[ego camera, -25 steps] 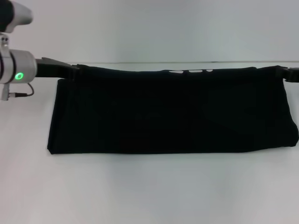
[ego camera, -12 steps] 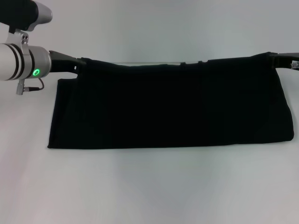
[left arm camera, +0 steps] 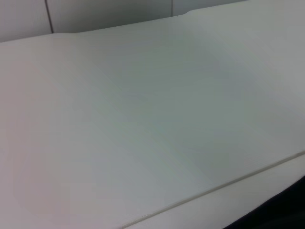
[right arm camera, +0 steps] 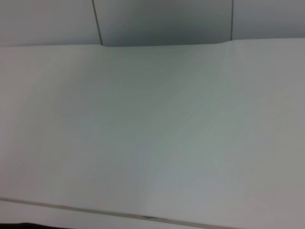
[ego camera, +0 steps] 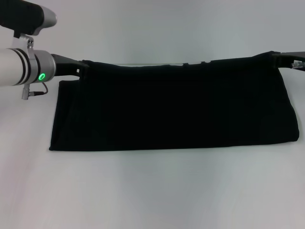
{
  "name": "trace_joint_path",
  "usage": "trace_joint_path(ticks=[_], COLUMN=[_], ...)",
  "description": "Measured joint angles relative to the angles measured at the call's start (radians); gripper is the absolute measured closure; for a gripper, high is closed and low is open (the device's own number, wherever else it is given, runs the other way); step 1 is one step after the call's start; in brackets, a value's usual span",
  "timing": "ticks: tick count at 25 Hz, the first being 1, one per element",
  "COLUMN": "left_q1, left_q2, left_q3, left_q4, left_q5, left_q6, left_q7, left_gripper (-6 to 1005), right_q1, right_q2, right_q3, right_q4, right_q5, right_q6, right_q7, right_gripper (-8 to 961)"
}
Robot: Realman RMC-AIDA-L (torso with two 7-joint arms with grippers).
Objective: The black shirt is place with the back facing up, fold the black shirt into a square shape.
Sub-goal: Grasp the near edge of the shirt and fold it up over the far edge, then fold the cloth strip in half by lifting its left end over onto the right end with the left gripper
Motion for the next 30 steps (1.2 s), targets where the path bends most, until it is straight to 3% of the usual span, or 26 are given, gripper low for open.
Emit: trace_joint_path(ticks=[8, 10, 18, 20, 26, 30], left_q1=[-0.003, -0.003, 0.006, 0.022, 0.115, 0.157], left_q2=[-0.039, -0.044, -0.048, -0.040, -0.016, -0.001], left_q3=[0.001, 0.002, -0.006, -0.004, -0.011, -0.014], left_q4=[-0.010, -0.011, -0.011, 0.023, 0.237, 0.339], left_q5=[0.005, 0.005, 0.004, 0.008, -0.003, -0.004], left_q6=[-0.132, -0.155, -0.180, -0.102, 0.376, 0.656], left_q7=[0.007, 0.004, -0.065, -0.138, -0.292, -0.345], left_gripper=[934, 931, 647, 568, 286, 211], right_q1=[0.008, 0.006, -0.004, -0.016, -0.096, -0.136], right_q2=[0.001, 0.001, -0.007, -0.011, -0.037, -0.060], right_q3=[-0.016, -0.016, -0.003, -0.003, -0.003, -0.012], right_q4=[-0.003, -0.008, -0.038, -0.059, -0.112, -0.122], right_q5=[-0.002, -0.001, 0.004, 0.020, 0.153, 0.167], right_q6=[0.009, 0.021, -0.029, -0.113, -0.475, -0.658], right_q7=[0.002, 0.009, 0.032, 0.057, 0.073, 0.081], right_gripper=[863, 787, 439, 368, 234, 216])
